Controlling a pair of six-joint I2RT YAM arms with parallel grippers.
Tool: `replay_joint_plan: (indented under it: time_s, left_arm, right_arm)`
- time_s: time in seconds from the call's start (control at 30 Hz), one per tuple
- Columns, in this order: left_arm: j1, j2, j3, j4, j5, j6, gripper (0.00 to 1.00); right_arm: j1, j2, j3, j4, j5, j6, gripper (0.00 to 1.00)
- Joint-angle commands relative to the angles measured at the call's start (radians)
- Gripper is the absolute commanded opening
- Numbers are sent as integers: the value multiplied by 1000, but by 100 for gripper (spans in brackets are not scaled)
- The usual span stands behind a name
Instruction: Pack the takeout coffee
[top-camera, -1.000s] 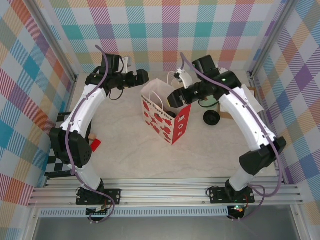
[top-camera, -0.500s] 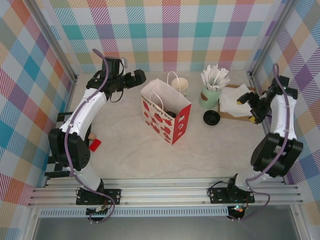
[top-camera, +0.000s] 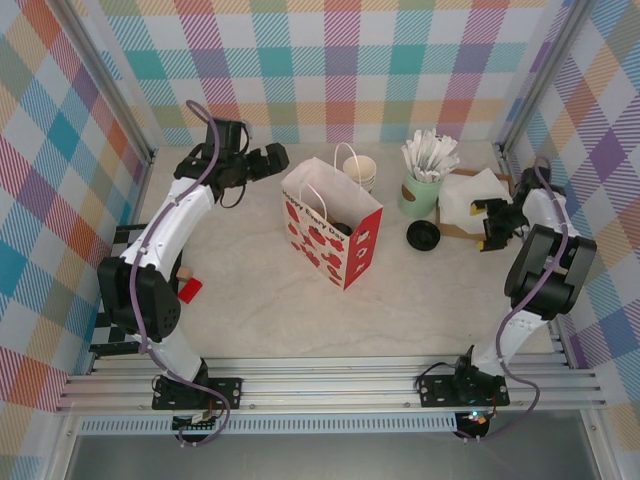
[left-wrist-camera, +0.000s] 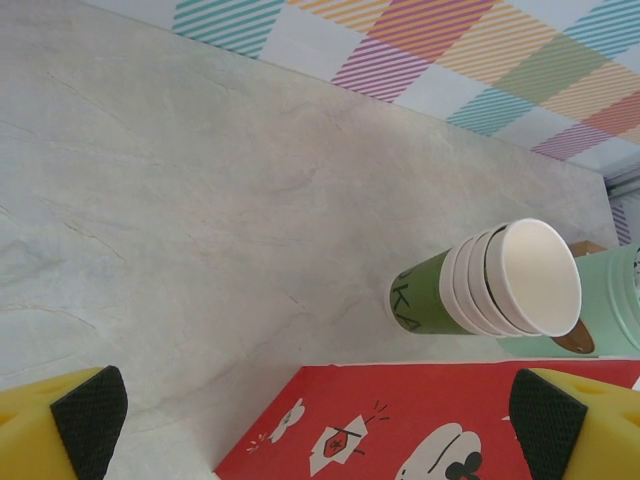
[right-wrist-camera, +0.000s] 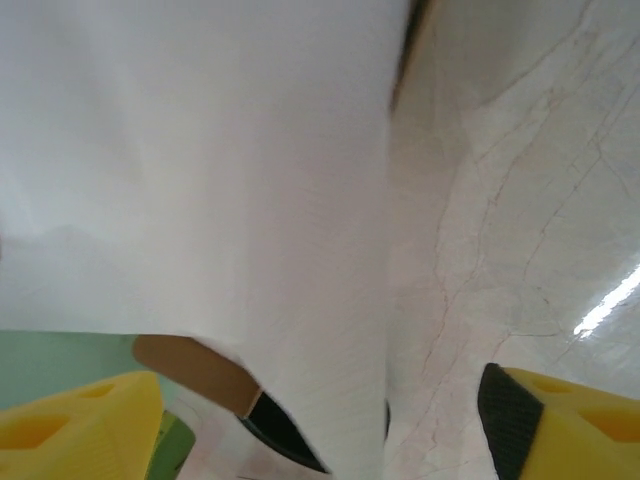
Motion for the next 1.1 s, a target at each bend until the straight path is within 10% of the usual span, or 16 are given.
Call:
replay_joint_plan:
  time_s: [0.0,0.73,1.07]
  left_arm:
    - [-9,-5,41,-24,-26,28,100]
    - [-9,34,115,-64,17,76,100]
    - [3,63,193,-176,233,277,100]
  right_arm:
    - [8,-19,-66,80,19,117,71]
    - [15,-122,-55,138,74,-30,1]
    - [197,-337,229,-36,290,-454,0]
